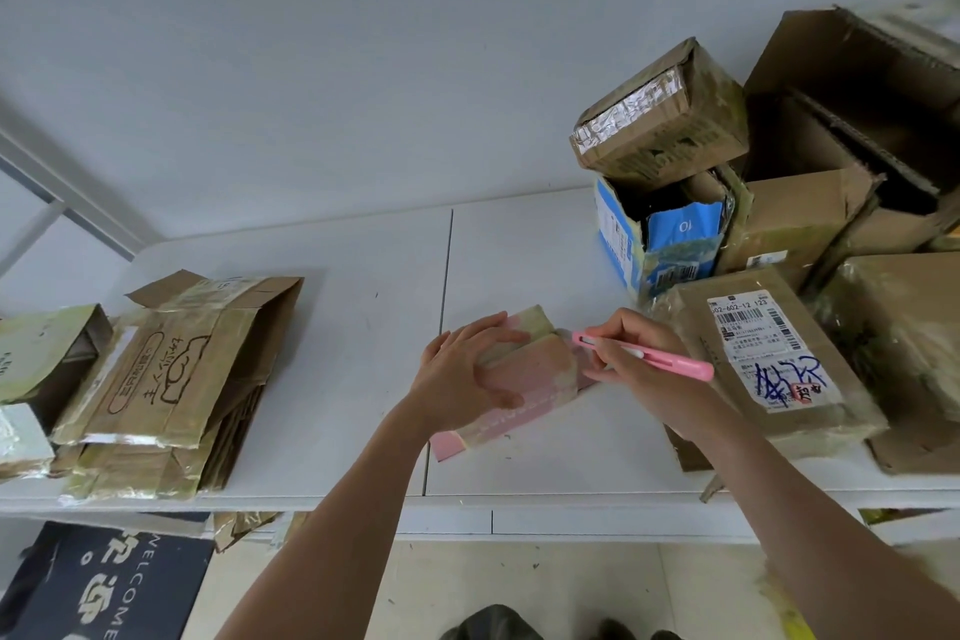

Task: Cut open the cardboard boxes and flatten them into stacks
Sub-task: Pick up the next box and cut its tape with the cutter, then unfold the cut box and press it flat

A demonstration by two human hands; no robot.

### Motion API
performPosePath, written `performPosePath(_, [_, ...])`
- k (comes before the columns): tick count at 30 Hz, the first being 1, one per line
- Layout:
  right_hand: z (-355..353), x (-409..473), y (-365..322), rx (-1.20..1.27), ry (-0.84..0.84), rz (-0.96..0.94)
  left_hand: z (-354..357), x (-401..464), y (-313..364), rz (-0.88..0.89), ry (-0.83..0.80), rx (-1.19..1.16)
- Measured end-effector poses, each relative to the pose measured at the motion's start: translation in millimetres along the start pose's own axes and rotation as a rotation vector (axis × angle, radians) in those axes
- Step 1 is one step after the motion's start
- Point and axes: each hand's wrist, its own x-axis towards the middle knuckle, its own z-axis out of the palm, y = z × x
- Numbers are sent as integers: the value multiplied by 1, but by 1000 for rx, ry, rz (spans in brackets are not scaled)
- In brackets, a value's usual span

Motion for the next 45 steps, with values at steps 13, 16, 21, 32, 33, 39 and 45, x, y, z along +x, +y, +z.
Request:
performPosePath(13, [-20,-44,-24,-394,128,-307,-1,2,6,-87,10,1])
performPosePath(16, [-48,-39,-35,-1025,353,-388,2,-1,14,-202,120,27])
performPosePath(21, [-81,-40,-41,-1606,225,184,13,-4,20,-292,235,-150])
performPosePath(32, [34,-26,-44,-676,-1,-6,8,-12,14,-480,185,-281])
performPosePath(33, [47,-22,-41,-632,-40,27,9,-12,12,-483,156,-282])
performPosePath(39, [79,0,-24,-866,-1,20,15,-16,-1,-539,164,-489])
performPosePath(45, [89,9,-22,-1018,56,71,19,-14,8,-571,306,-436])
